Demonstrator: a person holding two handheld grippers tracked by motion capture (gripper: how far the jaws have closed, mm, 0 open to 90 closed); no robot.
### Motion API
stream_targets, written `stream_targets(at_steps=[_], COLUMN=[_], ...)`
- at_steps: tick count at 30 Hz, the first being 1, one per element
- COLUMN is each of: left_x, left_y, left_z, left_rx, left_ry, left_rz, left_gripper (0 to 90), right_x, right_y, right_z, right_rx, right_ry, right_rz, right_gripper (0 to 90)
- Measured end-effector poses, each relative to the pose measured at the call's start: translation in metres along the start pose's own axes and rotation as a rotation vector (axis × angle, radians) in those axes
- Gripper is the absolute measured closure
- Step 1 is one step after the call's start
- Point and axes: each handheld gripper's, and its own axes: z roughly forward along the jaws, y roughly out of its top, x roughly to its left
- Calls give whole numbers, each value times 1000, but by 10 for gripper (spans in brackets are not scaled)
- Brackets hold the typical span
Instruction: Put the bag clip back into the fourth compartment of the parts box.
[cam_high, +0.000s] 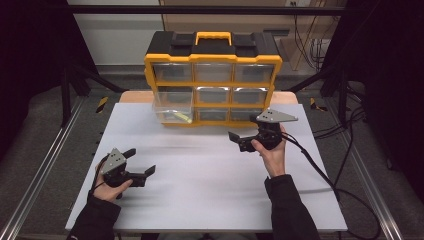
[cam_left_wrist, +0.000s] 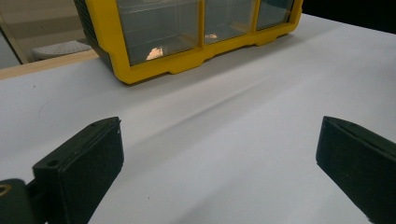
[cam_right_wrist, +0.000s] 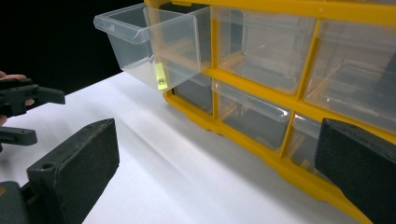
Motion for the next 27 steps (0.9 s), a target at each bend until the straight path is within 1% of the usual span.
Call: stream_targets(at_steps=[13,18,27], left_x=[0,-1,-2], left_y=[1,1,5], left_z=[0,1,-1], left_rx=[-2,-1,-15], left_ry=[-3,-7,-12], left_rz=[-1,-2,-3], left_gripper=[8,8,8], right_x=[-14,-17,-21], right_y=[-33,-45,-62], right_z=[-23,-29,-36], right_rx=[-2,5,6], right_ry=[-21,-31,-31], right_rz=[35,36,47], right_gripper=[5,5,5])
